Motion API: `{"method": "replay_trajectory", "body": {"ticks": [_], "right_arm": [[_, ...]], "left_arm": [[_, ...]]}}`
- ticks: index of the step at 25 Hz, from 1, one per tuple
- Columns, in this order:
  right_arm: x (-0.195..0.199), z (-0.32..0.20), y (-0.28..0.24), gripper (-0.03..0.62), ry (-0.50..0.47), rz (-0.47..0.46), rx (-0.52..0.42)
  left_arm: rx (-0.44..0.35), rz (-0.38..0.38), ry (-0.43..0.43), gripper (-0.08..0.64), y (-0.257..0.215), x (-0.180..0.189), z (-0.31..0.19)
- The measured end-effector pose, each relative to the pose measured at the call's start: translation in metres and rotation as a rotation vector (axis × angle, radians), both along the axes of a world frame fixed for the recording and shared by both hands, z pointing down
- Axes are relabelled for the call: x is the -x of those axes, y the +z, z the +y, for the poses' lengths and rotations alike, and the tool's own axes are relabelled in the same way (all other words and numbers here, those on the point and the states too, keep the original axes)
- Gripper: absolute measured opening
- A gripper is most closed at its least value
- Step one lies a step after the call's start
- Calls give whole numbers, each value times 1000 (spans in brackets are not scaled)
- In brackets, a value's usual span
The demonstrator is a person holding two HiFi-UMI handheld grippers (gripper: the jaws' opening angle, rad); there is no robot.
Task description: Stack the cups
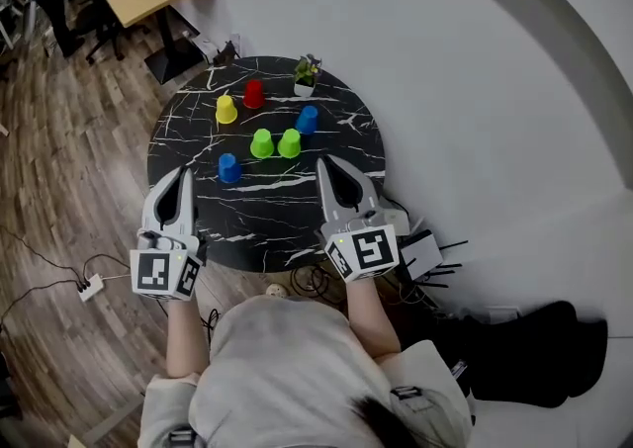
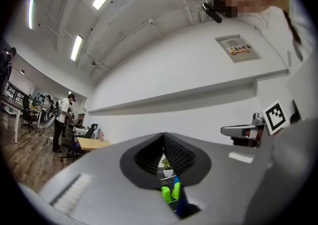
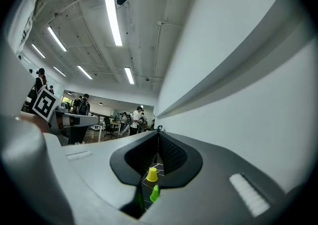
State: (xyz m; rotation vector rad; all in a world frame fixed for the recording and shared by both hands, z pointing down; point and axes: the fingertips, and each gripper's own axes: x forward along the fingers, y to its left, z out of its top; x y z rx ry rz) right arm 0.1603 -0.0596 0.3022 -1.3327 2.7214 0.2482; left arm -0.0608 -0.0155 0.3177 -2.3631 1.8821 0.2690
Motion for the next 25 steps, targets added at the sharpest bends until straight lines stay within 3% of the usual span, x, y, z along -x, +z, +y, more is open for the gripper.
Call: {"method": "replay_trajectory", "body": {"ticks": [11, 25], "right_arm": [[13, -54, 25, 5, -16, 10, 84], [39, -130, 87, 5, 118, 64, 283]], "left_arm": [[52, -14, -2, 57, 19, 6, -41], [156, -31, 169, 57, 52, 26, -149]]}}
